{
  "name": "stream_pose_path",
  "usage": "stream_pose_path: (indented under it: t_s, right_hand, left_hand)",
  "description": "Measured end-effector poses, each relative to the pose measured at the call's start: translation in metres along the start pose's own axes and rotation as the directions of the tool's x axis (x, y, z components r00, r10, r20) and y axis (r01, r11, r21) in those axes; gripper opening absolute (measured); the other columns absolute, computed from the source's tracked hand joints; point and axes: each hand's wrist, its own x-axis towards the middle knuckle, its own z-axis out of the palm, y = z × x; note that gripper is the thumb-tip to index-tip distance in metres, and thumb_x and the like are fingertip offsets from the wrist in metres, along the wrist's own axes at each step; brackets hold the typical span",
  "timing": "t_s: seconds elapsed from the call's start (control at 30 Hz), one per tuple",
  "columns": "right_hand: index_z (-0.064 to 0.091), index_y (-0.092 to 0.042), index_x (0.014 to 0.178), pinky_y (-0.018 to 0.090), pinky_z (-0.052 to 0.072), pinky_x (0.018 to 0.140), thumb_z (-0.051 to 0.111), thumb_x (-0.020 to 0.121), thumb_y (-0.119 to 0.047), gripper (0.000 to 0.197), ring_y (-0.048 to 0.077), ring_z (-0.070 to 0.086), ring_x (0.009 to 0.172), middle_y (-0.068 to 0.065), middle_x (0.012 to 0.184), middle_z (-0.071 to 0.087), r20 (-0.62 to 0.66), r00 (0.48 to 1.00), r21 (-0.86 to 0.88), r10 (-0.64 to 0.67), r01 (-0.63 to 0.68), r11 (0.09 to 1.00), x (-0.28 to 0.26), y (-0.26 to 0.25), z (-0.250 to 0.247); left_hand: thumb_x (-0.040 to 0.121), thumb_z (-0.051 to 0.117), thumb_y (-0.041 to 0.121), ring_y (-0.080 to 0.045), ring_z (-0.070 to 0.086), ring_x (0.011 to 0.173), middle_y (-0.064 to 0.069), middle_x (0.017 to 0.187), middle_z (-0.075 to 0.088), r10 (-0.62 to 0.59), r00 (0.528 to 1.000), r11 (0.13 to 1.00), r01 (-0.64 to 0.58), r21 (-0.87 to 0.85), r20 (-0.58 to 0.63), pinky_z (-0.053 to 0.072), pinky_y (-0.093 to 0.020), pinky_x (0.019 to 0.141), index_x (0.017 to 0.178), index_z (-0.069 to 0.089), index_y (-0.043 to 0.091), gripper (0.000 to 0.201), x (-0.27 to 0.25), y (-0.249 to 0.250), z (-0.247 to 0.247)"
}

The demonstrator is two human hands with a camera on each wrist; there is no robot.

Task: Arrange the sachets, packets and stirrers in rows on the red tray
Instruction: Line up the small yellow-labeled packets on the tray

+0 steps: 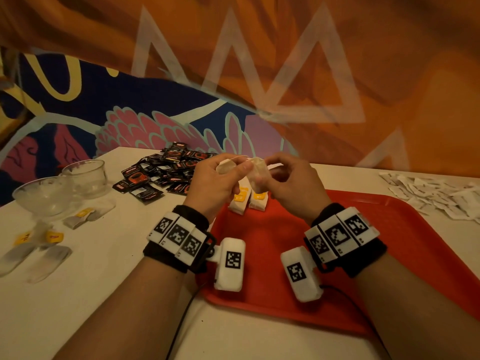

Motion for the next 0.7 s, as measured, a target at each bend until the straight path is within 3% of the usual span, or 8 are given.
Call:
stream_pose_path:
  t_s: [0.13, 0.23, 0.37, 0.47, 0.53, 0.63, 0.7]
  right_hand:
    - [0.077, -0.019, 0.096, 0.022, 0.046, 0.072, 0.074, 0.086, -0.035, 0.019, 0.006, 0.066, 0.081, -0.008, 0.088, 0.073, 0.041, 0.999, -0.160, 0.017, -0.011, 0.987, -0.001, 0.001, -0.001]
    - [0.076, -0.019, 0.104, 0.024, 0.051, 0.078, 0.076, 0.084, -0.038, 0.027, 0.005, 0.066, 0.088, -0.009, 0.099, 0.073, 0.038, 0.998, -0.190, 0.051, -0.043, 0.981, -0.001, -0.001, -0.003]
    - [0.076, -0.021, 0.094, 0.028, 0.052, 0.079, 0.076, 0.085, -0.031, 0.014, 0.008, 0.067, 0.086, -0.009, 0.092, 0.073, 0.033, 0.999, -0.138, 0.038, -0.033, 0.990, -0.001, -0.007, -0.003]
    - [0.076, -0.024, 0.081, 0.025, 0.046, 0.069, 0.075, 0.086, -0.027, 0.006, 0.006, 0.065, 0.075, -0.009, 0.078, 0.072, 0.080, 0.994, -0.137, 0.068, -0.057, 0.989, 0.000, -0.007, -0.004]
    - [0.072, -0.028, 0.074, 0.026, 0.044, 0.066, 0.076, 0.085, -0.024, 0.012, 0.008, 0.064, 0.070, -0.007, 0.074, 0.071, 0.099, 0.988, -0.117, 0.116, -0.104, 0.988, 0.003, -0.004, -0.005]
    - [0.069, -0.024, 0.072, 0.028, 0.046, 0.061, 0.078, 0.083, -0.019, 0.015, 0.014, 0.064, 0.069, -0.003, 0.072, 0.070, 0.090, 0.963, -0.119, 0.254, -0.243, 0.963, 0.013, 0.007, -0.006]
    - [0.067, -0.020, 0.073, 0.027, 0.045, 0.056, 0.079, 0.082, -0.016, 0.015, 0.014, 0.062, 0.066, 0.000, 0.072, 0.068, 0.102, 0.916, -0.149, 0.389, -0.372, 0.916, 0.023, 0.016, -0.006]
  left_hand:
    - [0.092, 0.068, 0.013, -0.007, 0.047, 0.045, 0.002, 0.056, 0.055, 0.002, 1.000, 1.000, -0.003, 0.018, 0.012, 0.035, -0.017, 0.040, 0.093, 0.069, 0.015, 0.002, 0.000, 0.003, -0.002]
    - [0.092, 0.068, 0.015, -0.007, 0.048, 0.046, 0.005, 0.057, 0.058, 0.013, 1.000, 0.999, -0.014, 0.052, 0.018, 0.037, -0.017, 0.040, 0.092, 0.069, 0.016, 0.002, 0.000, 0.003, -0.003]
    - [0.093, 0.066, 0.015, -0.005, 0.050, 0.046, 0.008, 0.054, 0.059, 0.044, 0.998, 0.991, -0.049, 0.124, 0.044, 0.038, -0.017, 0.040, 0.091, 0.068, 0.018, 0.005, 0.001, 0.003, -0.005]
    - [0.093, 0.068, 0.014, -0.007, 0.050, 0.045, 0.003, 0.058, 0.060, 0.045, 0.999, 0.991, -0.047, 0.126, 0.018, 0.037, -0.017, 0.040, 0.092, 0.070, 0.013, 0.003, 0.002, 0.002, -0.005]
    - [0.092, 0.068, 0.014, -0.008, 0.050, 0.046, -0.003, 0.065, 0.061, 0.026, 0.999, 0.993, -0.022, 0.115, -0.032, 0.037, -0.018, 0.040, 0.092, 0.071, 0.011, 0.004, 0.004, 0.000, -0.005]
    - [0.092, 0.068, 0.015, -0.007, 0.050, 0.046, -0.002, 0.073, 0.064, -0.062, 0.993, 0.997, 0.066, 0.042, -0.099, 0.037, -0.017, 0.040, 0.091, 0.070, 0.010, 0.005, 0.006, -0.003, -0.006]
    - [0.093, 0.068, 0.017, -0.007, 0.050, 0.047, -0.003, 0.075, 0.064, -0.111, 0.986, 0.994, 0.113, 0.011, -0.122, 0.037, -0.018, 0.041, 0.091, 0.068, 0.011, 0.007, 0.008, -0.005, -0.008]
